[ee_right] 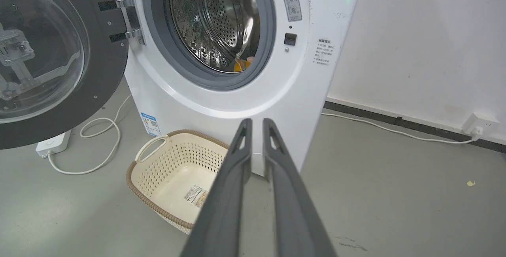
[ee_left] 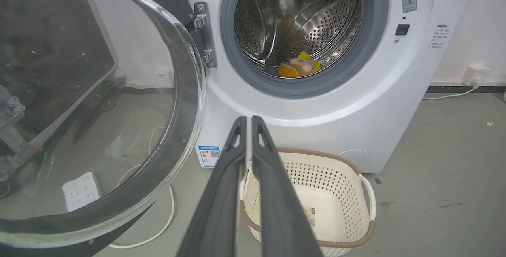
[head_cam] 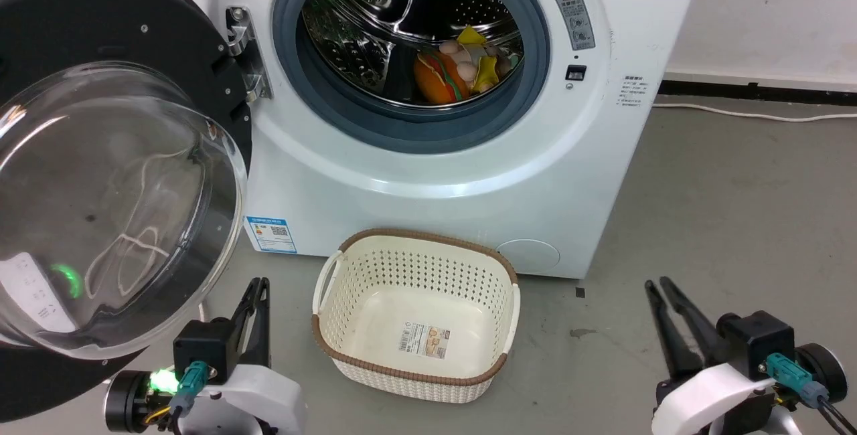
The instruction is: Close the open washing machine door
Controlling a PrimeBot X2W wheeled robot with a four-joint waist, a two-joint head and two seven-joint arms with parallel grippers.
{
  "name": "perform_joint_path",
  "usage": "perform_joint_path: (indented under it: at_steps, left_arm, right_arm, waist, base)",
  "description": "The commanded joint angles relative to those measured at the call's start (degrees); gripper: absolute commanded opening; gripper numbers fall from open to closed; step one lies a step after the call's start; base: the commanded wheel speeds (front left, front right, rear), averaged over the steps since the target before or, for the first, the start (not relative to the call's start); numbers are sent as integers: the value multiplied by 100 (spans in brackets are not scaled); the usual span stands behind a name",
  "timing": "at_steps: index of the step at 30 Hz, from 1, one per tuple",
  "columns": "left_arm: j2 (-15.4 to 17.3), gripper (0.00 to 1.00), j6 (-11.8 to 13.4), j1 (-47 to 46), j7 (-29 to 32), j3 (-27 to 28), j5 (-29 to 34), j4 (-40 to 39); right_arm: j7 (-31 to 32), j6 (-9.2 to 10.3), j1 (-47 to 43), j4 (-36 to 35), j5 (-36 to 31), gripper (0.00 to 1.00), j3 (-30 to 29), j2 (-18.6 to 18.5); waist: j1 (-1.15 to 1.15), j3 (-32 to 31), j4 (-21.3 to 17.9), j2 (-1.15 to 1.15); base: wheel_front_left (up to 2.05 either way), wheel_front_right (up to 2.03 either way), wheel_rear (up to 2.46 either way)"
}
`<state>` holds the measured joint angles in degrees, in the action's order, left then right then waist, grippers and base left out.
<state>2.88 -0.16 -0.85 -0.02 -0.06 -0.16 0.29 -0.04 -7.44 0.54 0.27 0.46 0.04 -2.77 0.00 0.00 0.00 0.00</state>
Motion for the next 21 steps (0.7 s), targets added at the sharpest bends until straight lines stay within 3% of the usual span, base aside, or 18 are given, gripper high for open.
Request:
perform_joint_path:
  at_steps: [1, 21]
  left_arm:
    - [0, 100, 0, 0, 0, 0, 0, 1]
    - [31, 100, 3, 12, -239, -118, 0, 14]
  right_arm:
    - [0, 0, 0, 0, 0, 100, 0, 0]
    - [-238, -1, -48, 31, 115, 100, -93, -2]
  waist:
    - [0, 0, 0, 0]
    - [0, -16, 197, 0]
  base:
    - [0, 0, 0]
    - [0, 0, 0]
